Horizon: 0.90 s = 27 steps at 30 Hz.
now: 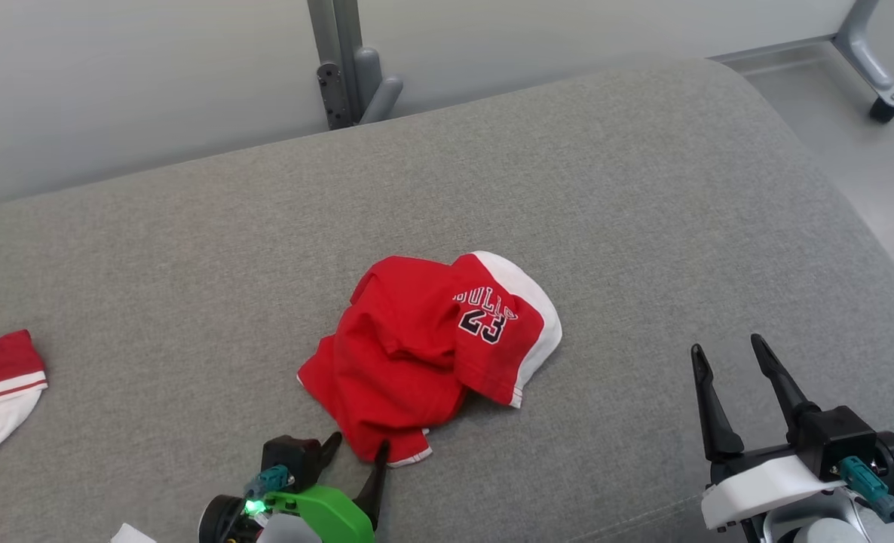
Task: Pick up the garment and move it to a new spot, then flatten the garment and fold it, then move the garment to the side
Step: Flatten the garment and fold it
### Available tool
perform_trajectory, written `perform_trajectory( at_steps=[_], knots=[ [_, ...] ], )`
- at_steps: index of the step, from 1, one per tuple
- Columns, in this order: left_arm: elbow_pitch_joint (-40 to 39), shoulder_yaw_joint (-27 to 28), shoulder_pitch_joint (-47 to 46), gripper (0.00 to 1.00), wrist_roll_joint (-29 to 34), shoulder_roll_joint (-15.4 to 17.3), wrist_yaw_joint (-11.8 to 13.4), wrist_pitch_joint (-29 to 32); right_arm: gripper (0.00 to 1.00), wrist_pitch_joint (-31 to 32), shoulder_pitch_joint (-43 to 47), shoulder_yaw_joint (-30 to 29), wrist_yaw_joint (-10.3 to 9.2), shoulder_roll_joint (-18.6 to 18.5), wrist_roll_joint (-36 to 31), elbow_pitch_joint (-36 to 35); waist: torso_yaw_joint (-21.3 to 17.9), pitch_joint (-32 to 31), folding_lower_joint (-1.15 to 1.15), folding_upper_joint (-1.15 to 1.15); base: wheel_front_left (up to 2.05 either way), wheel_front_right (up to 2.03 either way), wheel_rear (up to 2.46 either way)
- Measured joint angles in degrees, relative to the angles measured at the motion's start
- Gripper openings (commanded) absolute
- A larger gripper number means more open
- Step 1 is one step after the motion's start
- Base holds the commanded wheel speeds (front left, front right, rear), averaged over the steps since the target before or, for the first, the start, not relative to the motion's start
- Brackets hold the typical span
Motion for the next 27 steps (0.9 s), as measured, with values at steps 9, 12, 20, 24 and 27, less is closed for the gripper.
perform_trajectory(
  at_steps=[9, 12, 20, 24, 27],
  knots=[
    [1.94, -4.19, -3.44, 0.0, -8.06, -0.15, -0.19, 1.78, 1.0, 0.0, -0.51, -0.16, 0.0, 0.41, 0.08, 0.3, -2.52, 1.76, 0.0, 0.0, 0.0, 0.0, 0.0],
    [-3.87, -9.12, -3.74, 0.0, -11.17, 0.43, -0.22, 5.89, 1.0, 0.0, -0.37, -0.74, 0.0, 0.45, 0.16, 0.32, -2.07, 1.64, 0.0, 0.0, 0.0, 0.0, 0.0],
    [-24.74, -9.49, -4.65, 0.0, -21.9, 7.84, -0.38, 15.51, 1.0, 0.0, 0.29, 1.07, 0.0, 0.87, 0.33, 1.14, 0.6, 0.61, 0.0, 0.0, 0.0, 0.0, 0.0],
    [-31.96, -6.84, -4.7, 0.0, -25.49, 8.58, 0.63, 18.03, 1.0, 0.0, 0.43, 1.35, 0.0, 0.93, 0.33, 1.29, 1.59, 0.02, 0.0, 0.0, 0.0, 0.0, 0.0],
    [-37.56, -3.44, -5.34, 0.0, -28.91, 9.09, 2.68, 19.63, 1.0, 0.0, 0.8, 1.45, 0.0, 0.94, 0.3, 1.33, 2.66, -0.57, 0.0, 0.0, 0.0, 0.0, 0.0]
  ],
)
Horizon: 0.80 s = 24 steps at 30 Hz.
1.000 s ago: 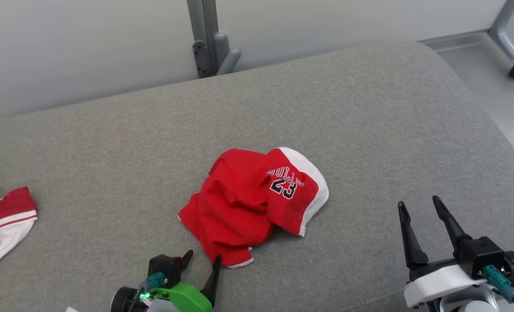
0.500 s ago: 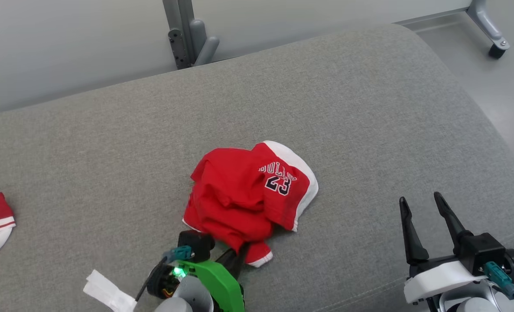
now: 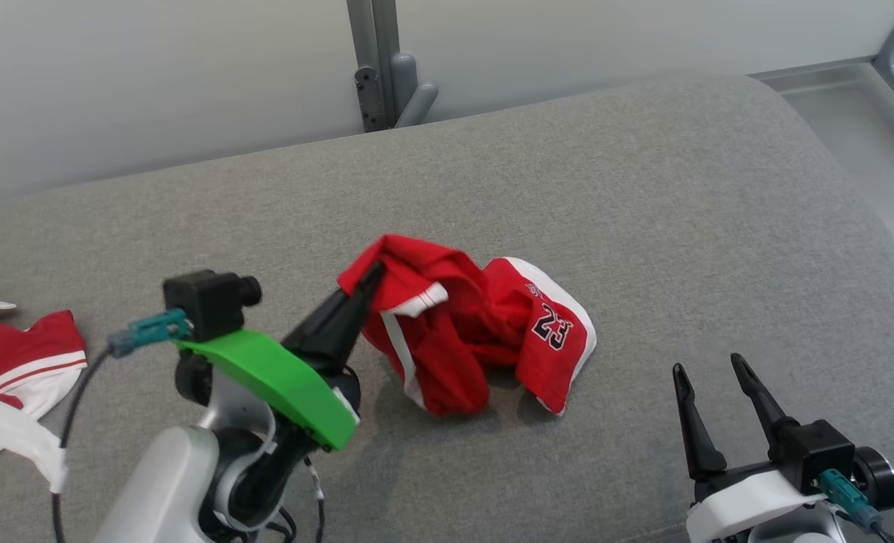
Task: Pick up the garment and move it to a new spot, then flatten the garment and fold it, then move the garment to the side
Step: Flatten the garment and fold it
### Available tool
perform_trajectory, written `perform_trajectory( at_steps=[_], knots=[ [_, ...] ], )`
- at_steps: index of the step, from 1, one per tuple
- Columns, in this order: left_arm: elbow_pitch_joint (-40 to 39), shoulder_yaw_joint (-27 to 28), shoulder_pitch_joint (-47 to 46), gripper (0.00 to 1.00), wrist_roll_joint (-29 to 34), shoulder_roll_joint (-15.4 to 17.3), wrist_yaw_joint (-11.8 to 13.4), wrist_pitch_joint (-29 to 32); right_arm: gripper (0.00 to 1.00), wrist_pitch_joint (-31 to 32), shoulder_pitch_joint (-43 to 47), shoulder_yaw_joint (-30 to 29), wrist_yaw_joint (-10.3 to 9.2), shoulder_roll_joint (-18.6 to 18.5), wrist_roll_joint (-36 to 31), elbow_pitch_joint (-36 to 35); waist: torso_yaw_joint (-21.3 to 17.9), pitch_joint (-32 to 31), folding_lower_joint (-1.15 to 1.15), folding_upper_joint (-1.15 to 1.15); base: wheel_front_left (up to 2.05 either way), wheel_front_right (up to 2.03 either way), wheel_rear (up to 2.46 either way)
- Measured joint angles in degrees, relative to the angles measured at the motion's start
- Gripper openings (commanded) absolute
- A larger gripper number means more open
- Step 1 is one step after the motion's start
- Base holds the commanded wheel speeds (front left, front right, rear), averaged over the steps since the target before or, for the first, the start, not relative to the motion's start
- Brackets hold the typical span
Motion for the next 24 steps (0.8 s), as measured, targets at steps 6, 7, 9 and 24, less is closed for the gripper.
perform_trajectory(
  at_steps=[6, 7, 9, 24],
  knots=[
    [-4.91, 5.92, -5.32, 0.0, -0.67, 3.18, 4.38, 1.92, 1.0, 0.0, 0.28, 0.48, 0.0, -0.16, -0.07, 0.18, 2.04, -1.11, 0.0, 0.0, 0.0, 0.0, 0.0],
    [-5.38, 6.31, -6.4, 0.0, -0.58, 3.36, 4.74, 2.24, 1.0, 0.0, 0.27, 0.57, 0.0, -0.2, -0.08, 0.24, 2.35, -1.26, 0.0, 0.0, 0.0, 0.0, 0.0],
    [-6.06, 7.0, -8.83, 0.0, -0.34, 4.05, 5.02, 3.39, 1.0, 0.0, 0.28, 0.78, 0.0, -0.23, -0.08, 0.34, 2.86, -1.61, 0.0, 0.0, 0.0, 0.0, 0.0],
    [5.02, -3.25, -15.94, 0.0, 0.09, -2.79, 4.82, 9.64, 1.0, 0.0, -0.19, 2.49, 0.0, 0.0, 0.46, 1.42, 1.12, -2.39, 0.0, 0.0, 0.0, 0.0, 0.0]
  ],
)
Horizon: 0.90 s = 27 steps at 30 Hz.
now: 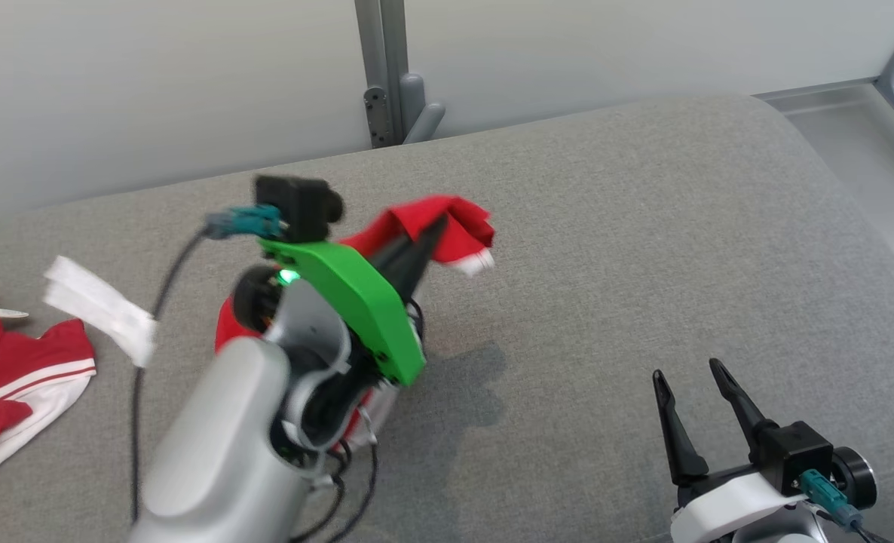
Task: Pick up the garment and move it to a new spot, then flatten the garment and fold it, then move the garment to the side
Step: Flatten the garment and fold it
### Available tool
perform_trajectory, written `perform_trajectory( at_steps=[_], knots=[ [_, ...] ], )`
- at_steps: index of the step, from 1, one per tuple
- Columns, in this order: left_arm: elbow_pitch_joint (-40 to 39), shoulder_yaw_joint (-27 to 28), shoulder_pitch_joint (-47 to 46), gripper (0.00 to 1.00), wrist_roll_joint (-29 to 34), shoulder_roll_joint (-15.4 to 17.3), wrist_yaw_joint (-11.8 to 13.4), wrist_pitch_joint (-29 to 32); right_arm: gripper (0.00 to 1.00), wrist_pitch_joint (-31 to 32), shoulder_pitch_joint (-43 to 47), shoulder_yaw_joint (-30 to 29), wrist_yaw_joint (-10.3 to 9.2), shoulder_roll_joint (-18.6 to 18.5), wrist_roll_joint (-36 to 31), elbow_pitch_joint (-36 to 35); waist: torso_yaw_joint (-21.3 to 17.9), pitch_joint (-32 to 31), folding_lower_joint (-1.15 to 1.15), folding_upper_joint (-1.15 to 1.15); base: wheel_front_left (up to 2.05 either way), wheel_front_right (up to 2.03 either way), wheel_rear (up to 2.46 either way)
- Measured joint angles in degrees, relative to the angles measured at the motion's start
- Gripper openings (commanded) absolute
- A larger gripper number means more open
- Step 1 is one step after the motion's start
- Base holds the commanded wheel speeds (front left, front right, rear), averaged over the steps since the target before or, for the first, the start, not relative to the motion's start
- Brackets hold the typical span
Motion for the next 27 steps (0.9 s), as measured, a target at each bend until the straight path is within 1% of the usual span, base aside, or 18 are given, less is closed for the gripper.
perform_trajectory(
  at_steps=[3, 5, 7, 9, 10, 12, 13, 14, 15, 18, 21, 22, 24, 27],
  knots=[
    [8.13, -5.22, 2.86, 0.0, -0.22, -3.93, -0.97, 0.38, 1.0, 0.0, -0.53, 0.62, 0.0, 0.07, 0.15, 0.32, -1.26, 0.33, 0.0, 0.0, 0.0, 0.0, 0.0],
    [13.4, -8.1, 3.8, 0.0, -1.04, -5.59, -1.44, -0.33, 1.0, 0.0, -0.93, 1.02, 0.0, 0.13, 0.24, 0.57, -2.24, 0.65, 0.0, 0.0, 0.0, 0.0, 0.0],
    [18.06, -9.79, 3.94, 0.0, -1.93, -6.47, -1.37, -1.97, 1.0, 0.0, -1.92, 1.6, 0.0, 0.13, 0.35, 0.79, -3.35, 1.08, 0.0, 0.0, 0.0, 0.0, 0.0],
    [21.96, -11.05, 3.89, 0.0, -3.75, -6.57, -1.02, -3.8, 1.0, 0.0, -2.88, 2.26, 0.0, 0.19, 0.42, 0.94, -4.57, 1.54, 0.0, 0.0, 0.0, 0.0, 0.0],
    [22.73, -11.93, 3.82, 0.0, -6.58, -6.45, -0.73, -4.86, 1.0, 0.0, -3.19, 2.52, 0.0, 0.19, 0.48, 1.08, -5.24, 1.79, 0.0, 0.0, 0.0, 0.0, 0.0],
    [23.81, -14.51, 2.83, 0.0, -10.9, -6.6, 0.75, -7.66, 1.0, 0.0, -3.63, 2.74, 0.0, 0.25, 0.6, 1.43, -6.59, 2.29, 0.0, 0.0, 0.0, 0.0, 0.0],
    [24.23, -15.74, 1.86, 0.16, -12.35, -6.67, 1.43, -9.38, 1.0, 0.0, -3.78, 2.75, 0.0, 0.24, 0.79, 1.54, -7.25, 2.54, 0.0, 0.0, 0.0, 0.0, 0.0],
    [24.42, -16.72, 0.77, 0.47, -13.86, -6.67, 1.71, -11.27, 1.0, 0.0, -3.91, 2.83, 0.0, 0.22, 0.97, 1.66, -7.88, 2.81, 0.0, 0.0, 0.0, 0.0, 0.0],
    [24.6, -17.46, -0.18, 1.0, -15.97, -6.76, 2.31, -13.17, 1.0, 0.0, -3.96, 2.91, 0.0, 0.23, 0.98, 1.78, -8.52, 3.09, 0.0, 0.0, 0.0, 0.0, 0.0],
    [25.12, -20.15, -2.46, 1.0, -20.68, -6.73, 3.13, -18.2, 1.0, 0.0, -3.99, 3.08, 0.0, 0.36, 1.19, 1.85, -10.21, 3.95, 0.0, 0.0, 0.0, 0.0, 0.0],
    [26.03, -23.93, -4.93, 1.0, -22.85, -6.8, 3.24, -20.78, 1.0, 0.0, -3.98, 2.72, 0.0, 0.4, 1.41, 1.87, -11.28, 5.0, 0.0, 0.0, 0.0, 0.0, 0.0],
    [26.39, -24.98, -5.53, 1.0, -23.4, -6.81, 3.7, -21.23, 1.0, 0.0, -3.98, 2.61, 0.0, 0.42, 1.42, 1.87, -11.51, 5.31, 0.0, 0.0, 0.0, 0.0, 0.0],
    [27.69, -27.87, -6.82, 1.0, -22.72, -6.79, 4.65, -21.83, 1.0, 0.0, -3.96, 2.08, 0.0, 0.46, 1.47, 1.77, -11.72, 5.9, 0.0, 0.0, 0.0, 0.0, 0.0],
    [28.82, -30.32, -8.03, 1.0, -21.17, -6.77, 4.72, -23.81, 1.0, 0.0, -3.92, 1.25, 0.0, 0.47, 1.46, 1.65, -11.29, 6.24, 0.0, 0.0, 0.0, 0.0, 0.0]
  ],
)
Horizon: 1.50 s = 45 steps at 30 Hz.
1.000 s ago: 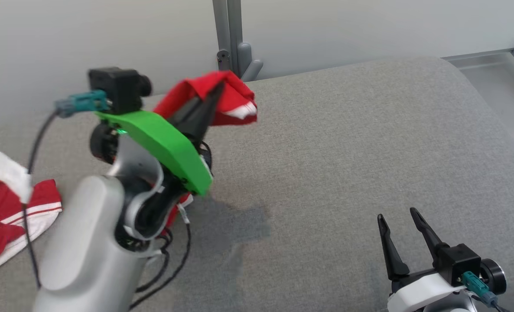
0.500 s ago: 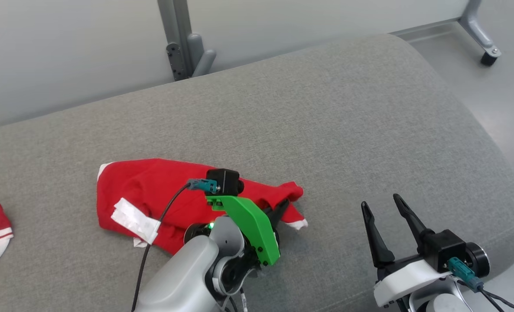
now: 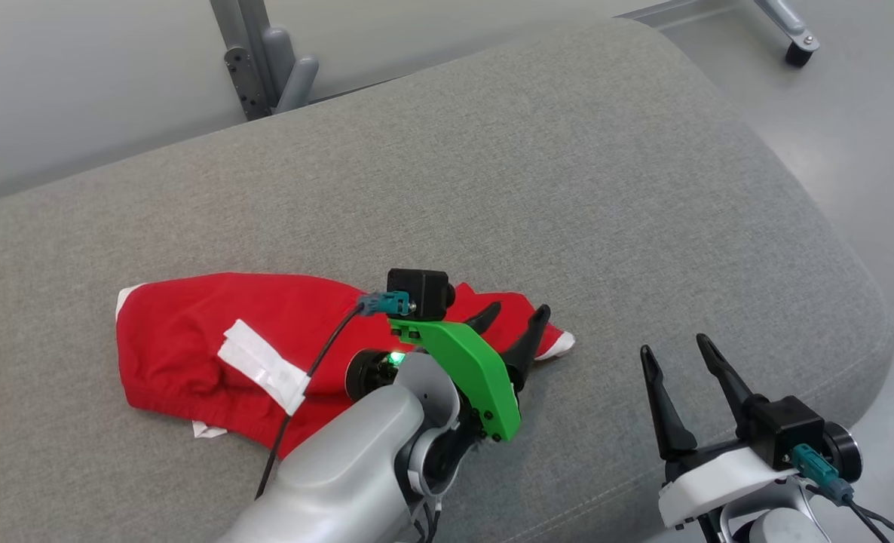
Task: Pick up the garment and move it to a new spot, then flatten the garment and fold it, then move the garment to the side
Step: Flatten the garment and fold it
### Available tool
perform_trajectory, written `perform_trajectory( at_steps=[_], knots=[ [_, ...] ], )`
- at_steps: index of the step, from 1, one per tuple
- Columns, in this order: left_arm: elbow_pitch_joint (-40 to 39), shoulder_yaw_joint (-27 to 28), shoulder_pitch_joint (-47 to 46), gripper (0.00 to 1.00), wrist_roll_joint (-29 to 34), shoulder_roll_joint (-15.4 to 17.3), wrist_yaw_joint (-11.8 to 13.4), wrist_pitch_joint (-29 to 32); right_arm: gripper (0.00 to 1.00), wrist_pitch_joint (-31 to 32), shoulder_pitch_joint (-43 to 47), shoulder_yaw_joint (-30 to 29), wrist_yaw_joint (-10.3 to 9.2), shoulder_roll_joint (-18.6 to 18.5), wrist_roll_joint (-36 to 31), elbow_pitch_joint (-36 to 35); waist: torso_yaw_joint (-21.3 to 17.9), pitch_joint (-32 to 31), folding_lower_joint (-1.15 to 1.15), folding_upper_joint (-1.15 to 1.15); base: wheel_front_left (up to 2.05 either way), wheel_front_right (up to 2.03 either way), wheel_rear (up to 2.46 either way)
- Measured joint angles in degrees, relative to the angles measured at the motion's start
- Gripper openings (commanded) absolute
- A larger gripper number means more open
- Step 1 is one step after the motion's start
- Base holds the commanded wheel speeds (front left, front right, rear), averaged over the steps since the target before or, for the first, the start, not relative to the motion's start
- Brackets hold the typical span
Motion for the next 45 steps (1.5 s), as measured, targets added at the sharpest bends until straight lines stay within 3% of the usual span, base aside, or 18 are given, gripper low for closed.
perform_trajectory(
  at_steps=[4, 7, 18, 20, 25, 32, 37, 38, 39, 45],
  knots=[
    [0.73, -0.89, -0.07, 1.0, 2.61, 0.15, 0.45, -4.77, 1.0, 0.0, 0.12, -0.73, 0.0, 0.07, -0.1, -0.41, 1.47, -0.19, 0.0, 0.0, 0.0, 0.0, 0.0],
    [0.04, -1.16, 0.78, 1.0, 4.92, 2.07, 1.44, -8.18, 1.0, 0.0, 0.68, -1.24, 0.0, 0.08, -0.24, -0.67, 2.89, -0.61, 0.0, 0.0, 0.0, 0.0, 0.0],
    [-4.91, -2.22, 12.05, 1.0, 9.05, 15.78, 10.74, -12.02, 1.0, 0.0, 2.71, -2.55, 0.0, 0.0, -1.26, -1.4, 8.4, -2.83, 0.0, 0.0, 0.0, 0.0, 0.0],
    [-4.99, -1.56, 13.43, 1.0, 8.45, 16.93, 11.62, -12.03, 1.0, 0.0, 2.96, -2.27, 0.0, 0.01, -1.46, -1.35, 9.24, -3.04, 0.0, 0.0, 0.0, 0.0, 0.0],
    [-5.56, -0.37, 17.09, 1.0, 4.46, 16.81, 11.37, -10.48, 1.0, 0.0, 3.07, -1.82, 0.0, -0.08, -1.53, -1.18, 10.53, -3.43, 0.0, 0.0, 0.0, 0.0, 0.0],
    [-4.98, 1.59, 18.56, 1.0, 0.36, 14.77, 9.18, -9.49, 1.0, 0.0, 3.07, -1.41, 0.0, -0.42, -1.53, -1.14, 10.58, -3.02, 0.0, 0.0, 0.0, 0.0, 0.0],
    [-3.91, 4.14, 18.65, 1.0, -3.6, 12.67, 6.06, -9.01, 1.0, 0.0, 2.97, -1.3, 0.0, -0.66, -1.52, -0.94, 10.07, -2.81, 0.0, 0.0, 0.0, 0.0, 0.0],
    [-3.68, 4.17, 18.64, 0.2, -3.59, 12.38, 5.87, -9.23, 1.0, 0.0, 2.97, -1.3, 0.0, -0.71, -1.52, -0.9, 9.93, -2.84, 0.0, 0.0, 0.0, 0.0, 0.0],
    [-3.48, 4.33, 18.6, 0.0, -3.55, 12.29, 5.59, -9.77, 1.0, 0.0, 2.98, -1.34, 0.0, -0.77, -1.52, -0.86, 9.8, -2.9, 0.0, 0.0, 0.0, 0.0, 0.0],
    [-5.14, 7.24, 17.97, 0.0, -4.13, 13.81, 4.78, -11.55, 1.0, 0.0, 3.25, -2.03, 0.0, -0.82, -1.53, -1.0, 9.86, -3.0, 0.0, 0.0, 0.0, 0.0, 0.0]
  ],
)
